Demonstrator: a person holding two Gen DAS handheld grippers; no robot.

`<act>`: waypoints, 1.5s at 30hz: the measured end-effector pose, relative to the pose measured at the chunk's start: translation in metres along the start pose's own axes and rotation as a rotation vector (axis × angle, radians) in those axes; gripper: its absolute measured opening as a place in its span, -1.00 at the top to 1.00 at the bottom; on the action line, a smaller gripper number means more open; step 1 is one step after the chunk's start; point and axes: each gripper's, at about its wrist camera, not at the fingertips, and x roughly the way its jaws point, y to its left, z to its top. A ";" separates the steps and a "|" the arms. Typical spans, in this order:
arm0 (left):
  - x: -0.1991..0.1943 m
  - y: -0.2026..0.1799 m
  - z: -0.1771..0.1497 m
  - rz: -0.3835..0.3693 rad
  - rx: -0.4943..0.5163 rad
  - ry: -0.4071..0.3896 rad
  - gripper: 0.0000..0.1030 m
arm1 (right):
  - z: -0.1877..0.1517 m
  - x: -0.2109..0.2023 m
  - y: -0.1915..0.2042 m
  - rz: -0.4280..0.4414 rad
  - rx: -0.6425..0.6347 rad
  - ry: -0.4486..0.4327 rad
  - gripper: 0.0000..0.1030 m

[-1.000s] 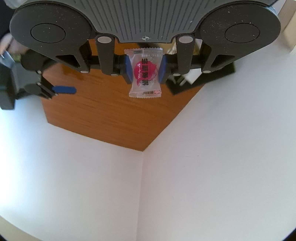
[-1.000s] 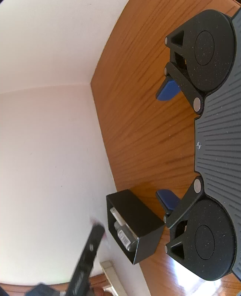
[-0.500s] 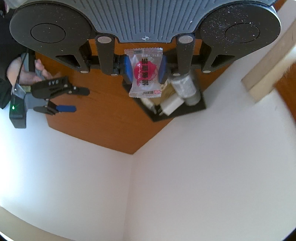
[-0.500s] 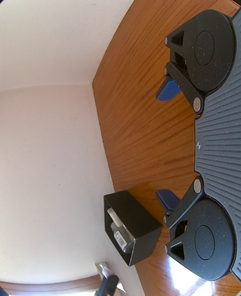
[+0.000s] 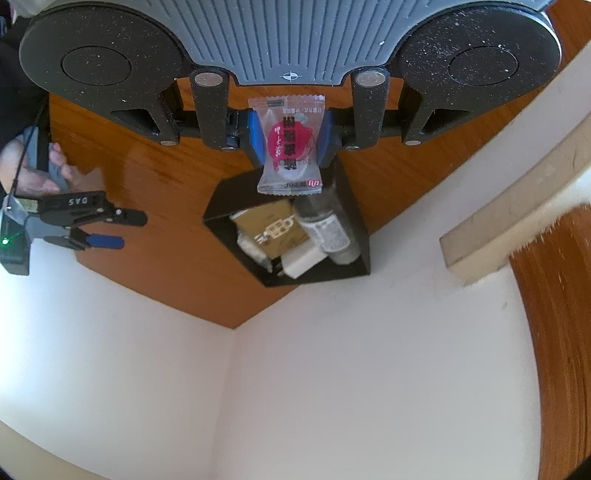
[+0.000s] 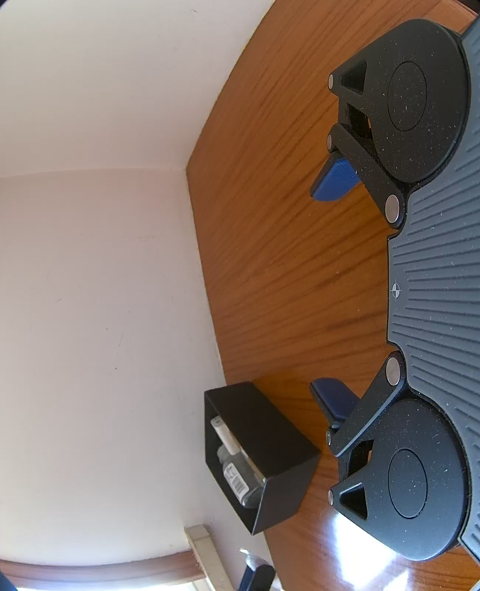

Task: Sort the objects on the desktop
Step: 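Carry the candy packet with the left gripper into the black box and open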

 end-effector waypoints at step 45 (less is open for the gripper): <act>0.057 -0.012 0.060 -0.053 -0.055 -0.082 0.36 | 0.001 -0.003 0.002 -0.005 0.008 -0.001 -0.97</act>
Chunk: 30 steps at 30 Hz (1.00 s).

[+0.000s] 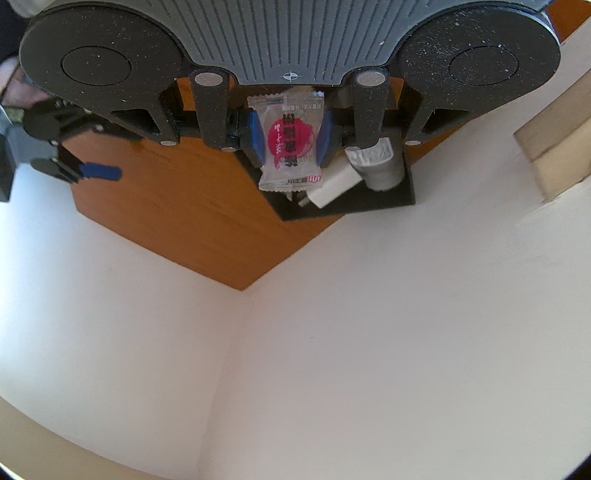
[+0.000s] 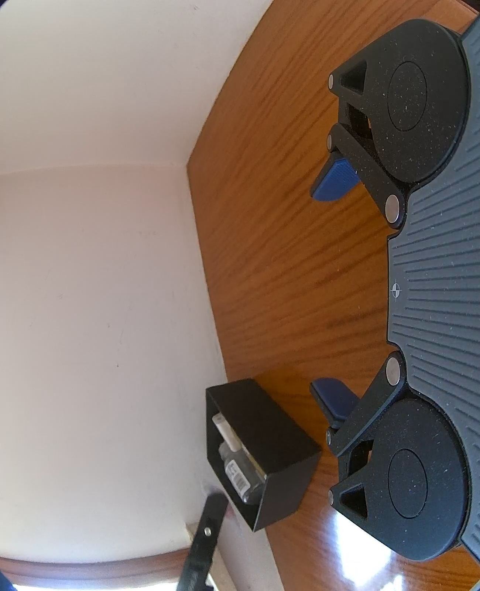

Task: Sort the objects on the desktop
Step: 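Carry the candy packet with the left gripper into the black box and open, then withdraw the open left gripper from the black box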

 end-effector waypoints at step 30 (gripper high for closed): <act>-0.052 0.011 -0.078 0.231 -0.032 -0.046 -1.00 | -0.001 0.013 0.119 -0.056 0.065 0.090 -1.00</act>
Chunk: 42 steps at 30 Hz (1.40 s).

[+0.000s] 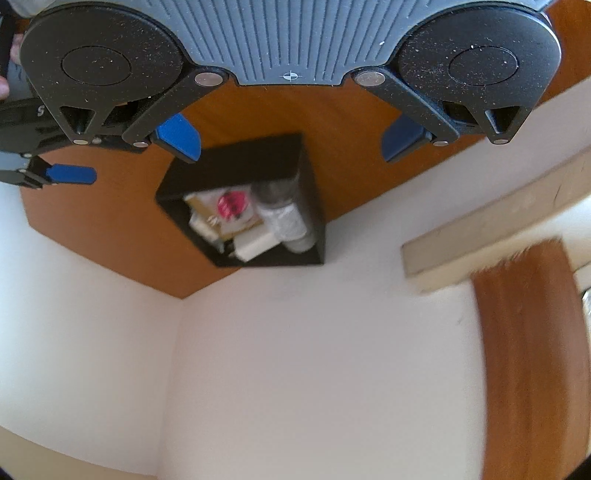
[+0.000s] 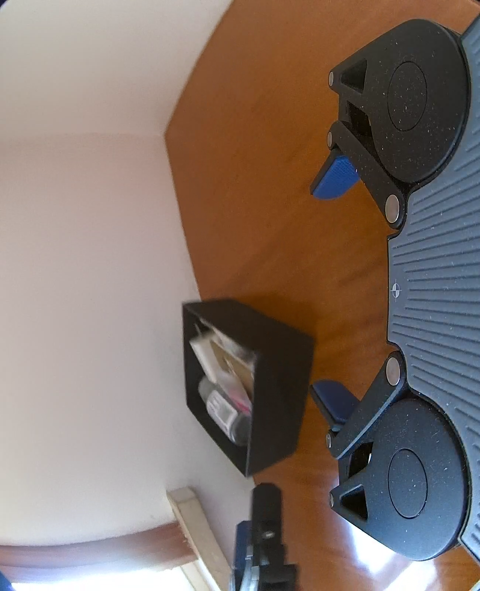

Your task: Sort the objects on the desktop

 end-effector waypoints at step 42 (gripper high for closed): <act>0.017 0.020 -0.046 0.147 -0.024 0.057 -1.00 | -0.017 0.014 0.053 -0.192 -0.005 0.068 -1.00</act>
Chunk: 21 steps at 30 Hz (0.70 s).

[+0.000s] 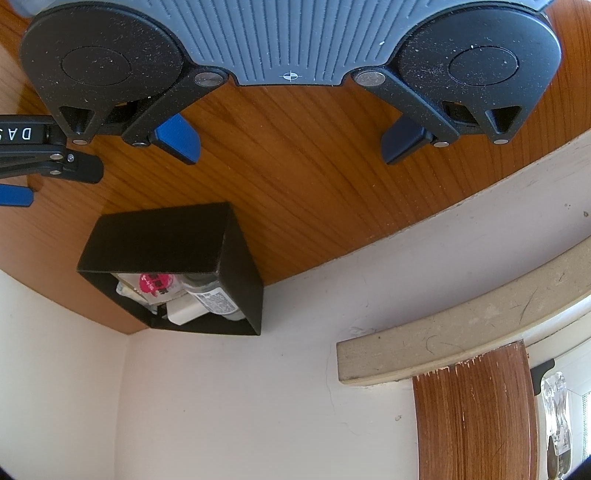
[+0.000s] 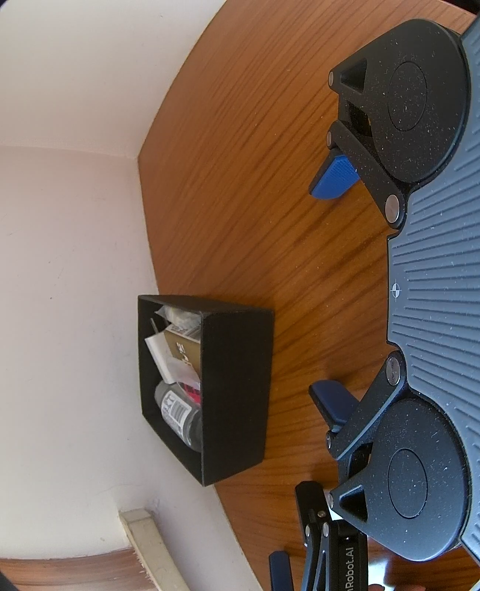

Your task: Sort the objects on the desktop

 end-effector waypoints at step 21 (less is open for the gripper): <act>0.001 -0.001 0.000 -0.001 0.000 0.000 -1.00 | 0.000 0.000 0.000 0.002 0.001 0.000 -1.00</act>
